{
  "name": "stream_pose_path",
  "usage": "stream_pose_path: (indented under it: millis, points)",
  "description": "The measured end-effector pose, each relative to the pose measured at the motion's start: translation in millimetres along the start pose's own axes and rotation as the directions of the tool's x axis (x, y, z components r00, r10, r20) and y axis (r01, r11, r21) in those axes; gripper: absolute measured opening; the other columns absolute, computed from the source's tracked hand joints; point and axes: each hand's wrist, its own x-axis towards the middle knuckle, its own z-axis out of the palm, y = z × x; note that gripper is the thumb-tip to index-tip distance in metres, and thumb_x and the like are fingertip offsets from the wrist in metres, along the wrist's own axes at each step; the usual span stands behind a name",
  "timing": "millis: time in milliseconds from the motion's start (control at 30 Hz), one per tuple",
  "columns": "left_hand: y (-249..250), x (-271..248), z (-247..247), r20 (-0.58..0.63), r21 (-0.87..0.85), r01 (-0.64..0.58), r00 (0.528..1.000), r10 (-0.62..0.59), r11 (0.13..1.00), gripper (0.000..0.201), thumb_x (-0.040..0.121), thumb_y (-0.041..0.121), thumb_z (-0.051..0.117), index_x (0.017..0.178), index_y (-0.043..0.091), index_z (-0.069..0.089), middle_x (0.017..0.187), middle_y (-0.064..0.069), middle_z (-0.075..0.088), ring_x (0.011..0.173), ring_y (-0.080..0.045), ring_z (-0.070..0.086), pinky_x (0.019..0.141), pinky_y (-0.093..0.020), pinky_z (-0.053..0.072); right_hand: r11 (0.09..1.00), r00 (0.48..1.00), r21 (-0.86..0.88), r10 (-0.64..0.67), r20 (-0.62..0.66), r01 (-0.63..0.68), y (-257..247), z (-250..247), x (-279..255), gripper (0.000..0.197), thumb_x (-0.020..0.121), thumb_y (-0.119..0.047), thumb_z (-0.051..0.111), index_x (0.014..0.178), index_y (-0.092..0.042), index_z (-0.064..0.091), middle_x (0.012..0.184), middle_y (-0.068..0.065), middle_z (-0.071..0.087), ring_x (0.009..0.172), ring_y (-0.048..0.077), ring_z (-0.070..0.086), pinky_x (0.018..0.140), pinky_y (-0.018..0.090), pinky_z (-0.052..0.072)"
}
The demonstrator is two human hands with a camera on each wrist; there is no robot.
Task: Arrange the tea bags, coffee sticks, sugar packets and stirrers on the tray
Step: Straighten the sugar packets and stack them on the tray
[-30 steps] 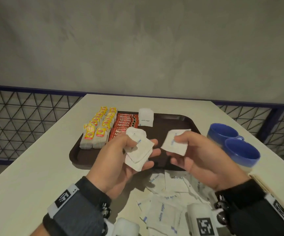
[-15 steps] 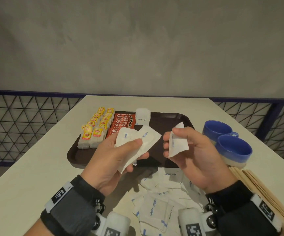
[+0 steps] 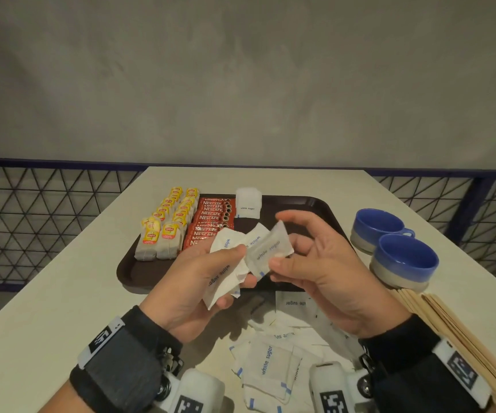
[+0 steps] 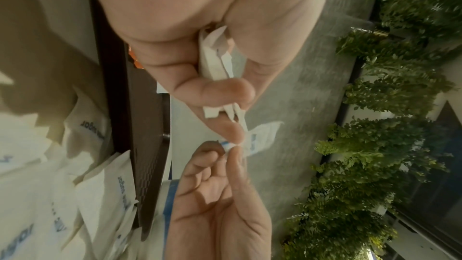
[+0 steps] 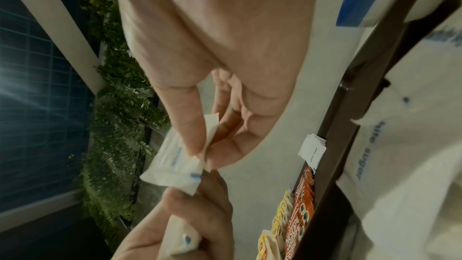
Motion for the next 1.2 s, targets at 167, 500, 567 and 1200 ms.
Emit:
stream_pose_path:
  millis: [167,500,567,1200]
  points:
    - [0,0,1,0.051,0.076,0.021,0.998,-0.025,0.997,0.042,0.086,0.021,0.069,0.126,0.010,0.066,0.099,-0.014,0.072,0.059,-0.014,0.062,0.033,-0.016,0.032,0.991,0.993,-0.132,-0.006,0.119,0.022,1,0,-4,0.046,0.085,0.019,0.064,0.122,-0.008,0.068,0.108,0.022,0.073,0.090,0.025,0.072,0.082,0.035,0.062]
    - [3,-2,3,0.009,0.077,0.063,0.998,-0.064,0.995,0.043,0.084,0.042,0.068,0.117,0.013,0.069,0.085,-0.013,0.069,0.061,-0.019,0.062,0.034,-0.017,0.034,0.923,0.987,-0.357,-0.160,-0.024,0.141,-3,0,-5,0.019,0.091,-0.008,0.072,0.101,-0.022,0.079,0.103,-0.005,0.078,0.102,0.013,0.071,0.095,0.036,0.055]
    - [2,-1,4,-0.044,0.047,0.079,0.996,-0.077,0.996,0.048,0.085,0.047,0.067,0.121,0.015,0.067,0.091,-0.013,0.073,0.066,-0.021,0.065,0.037,-0.019,0.037,0.966,0.992,-0.240,-0.116,-0.057,0.099,-3,-2,-4,0.022,0.093,-0.007,0.069,0.111,-0.020,0.075,0.107,-0.002,0.078,0.104,0.017,0.072,0.091,0.038,0.058]
    - [-9,5,1,-0.057,0.150,-0.077,0.995,0.086,0.986,0.030,0.093,0.007,0.068,0.121,0.015,0.067,0.102,-0.008,0.079,0.085,-0.021,0.077,0.047,-0.023,0.051,0.993,0.996,-0.095,0.058,-0.064,-0.064,0,1,0,0.033,0.092,0.003,0.067,0.121,-0.014,0.064,0.097,0.014,0.076,0.068,0.023,0.066,0.053,0.030,0.051]
